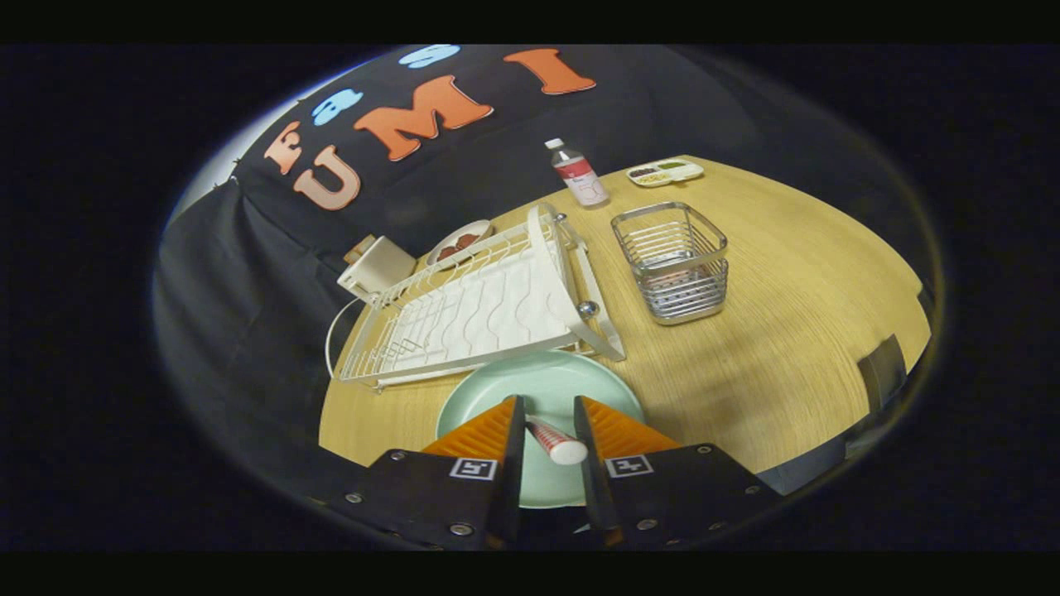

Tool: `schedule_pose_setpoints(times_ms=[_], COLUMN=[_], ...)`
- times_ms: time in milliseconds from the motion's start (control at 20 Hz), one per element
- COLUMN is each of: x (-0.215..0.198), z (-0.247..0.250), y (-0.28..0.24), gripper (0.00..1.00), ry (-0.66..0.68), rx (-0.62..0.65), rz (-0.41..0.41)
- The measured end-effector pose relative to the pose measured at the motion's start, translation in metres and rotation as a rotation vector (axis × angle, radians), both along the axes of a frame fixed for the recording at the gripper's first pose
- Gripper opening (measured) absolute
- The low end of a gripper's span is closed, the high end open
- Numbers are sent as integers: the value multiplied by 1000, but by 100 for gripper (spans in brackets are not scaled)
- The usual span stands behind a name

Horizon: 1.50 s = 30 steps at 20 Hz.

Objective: Take the plate from the dish rack, then take the spoon from the basket and place it into the plate.

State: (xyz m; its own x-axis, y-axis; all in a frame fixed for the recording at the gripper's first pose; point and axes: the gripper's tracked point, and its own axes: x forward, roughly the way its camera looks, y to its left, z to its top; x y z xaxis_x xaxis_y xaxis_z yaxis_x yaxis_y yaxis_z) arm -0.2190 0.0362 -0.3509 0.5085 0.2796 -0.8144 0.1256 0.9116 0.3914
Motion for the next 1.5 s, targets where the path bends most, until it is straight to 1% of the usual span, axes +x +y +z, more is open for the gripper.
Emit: schedule_pose_setpoints(times_ms=[50,100,200,250,400,500,600,900,1050,1150,1350,1450,1500], x=[-1,-2,-1,1,11,27,50,114,128,138,150,154,154], z=[-3,-4,0,2,12,36,72,183,214,243,290,308,314], y=[-5,-9,-16,-18,-23,-25,-29,-41,-41,-43,-52,-54,-54], gripper=[38,46,57,65,80,86,88,88,89,89,92,93,95], ry=[9,13,1,-11,-32,-95,-198,-501,-570,-641,-771,-826,-845], rx=[-27,-54,-96,-104,-119,-135,-156,-250,-262,-273,-346,-388,-406], rz=[6,13,28,29,14,-8,-23,-35,-45,-57,-86,-83,-83])
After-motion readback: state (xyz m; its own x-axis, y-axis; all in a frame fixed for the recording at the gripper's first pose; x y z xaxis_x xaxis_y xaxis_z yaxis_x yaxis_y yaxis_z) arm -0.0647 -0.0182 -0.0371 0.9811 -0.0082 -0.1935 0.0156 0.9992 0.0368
